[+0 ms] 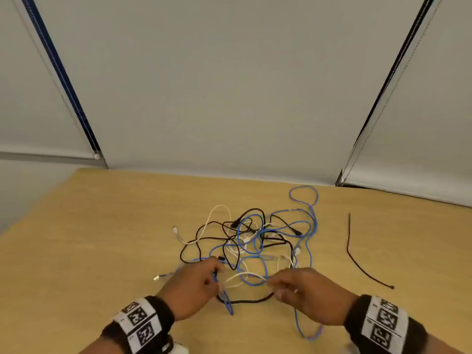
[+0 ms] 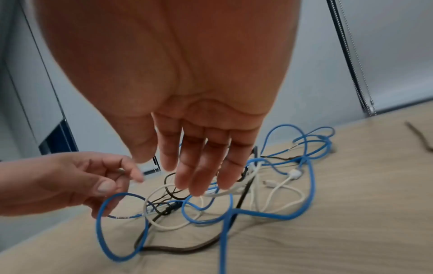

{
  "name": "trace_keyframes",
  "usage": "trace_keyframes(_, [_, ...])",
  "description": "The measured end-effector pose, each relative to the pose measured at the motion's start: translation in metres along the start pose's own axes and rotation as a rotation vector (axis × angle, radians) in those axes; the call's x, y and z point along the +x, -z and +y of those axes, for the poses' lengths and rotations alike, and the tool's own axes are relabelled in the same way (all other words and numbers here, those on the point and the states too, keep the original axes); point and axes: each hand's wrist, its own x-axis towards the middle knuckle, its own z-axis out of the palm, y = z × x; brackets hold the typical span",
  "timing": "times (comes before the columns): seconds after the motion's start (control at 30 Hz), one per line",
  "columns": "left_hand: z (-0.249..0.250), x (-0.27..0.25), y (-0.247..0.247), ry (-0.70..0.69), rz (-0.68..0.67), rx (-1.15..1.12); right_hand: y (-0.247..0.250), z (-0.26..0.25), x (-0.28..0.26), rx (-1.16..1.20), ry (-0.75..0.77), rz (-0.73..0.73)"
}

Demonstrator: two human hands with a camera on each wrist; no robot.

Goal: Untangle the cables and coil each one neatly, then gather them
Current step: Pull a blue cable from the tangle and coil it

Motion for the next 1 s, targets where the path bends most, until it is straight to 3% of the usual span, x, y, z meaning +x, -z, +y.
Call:
trace_keyframes(0.07, [0.000, 0.002, -0.010, -0.008, 0.036, 0.047, -0.013, -0.010, 0.017, 0.037, 0.000, 0.107])
trace_keyframes(0.17, [0.002, 0.001, -0.020, -0.091, 0.028, 0.287, -0.039, -0.030, 0.040, 0.017, 0.042, 0.109])
trace_keyframes(0.33, [0.016, 0.002, -0.010, -0.237, 0.337, 0.220, -0.046, -0.048, 0.047, 0.086, 0.050, 0.245])
trace_keyframes(0.4, [0.024, 0.004, 0.001, -0.286, 0.391, 0.178, -0.037, -0.049, 0.048, 0.098, 0.088, 0.324])
trace_keyframes(0.67, [0.032, 0.015, 0.034, -0.142, 0.378, -0.189, 0.032, -0.057, 0.040, 0.401, 0.111, 0.505])
trace_keyframes(0.77, [0.018, 0.016, 0.048, -0.046, 0.364, -0.294, 0.066, -0.054, 0.035, 0.517, 0.120, 0.669])
trace_keyframes(0.83, [0.008, 0.012, 0.054, 0.011, 0.316, -0.491, 0.086, -0.049, 0.028, 0.573, 0.092, 0.761])
trace_keyframes(1.0, [0.005, 0.004, 0.053, 0.017, 0.239, -0.725, 0.111, -0.030, 0.018, 0.643, 0.036, 0.915])
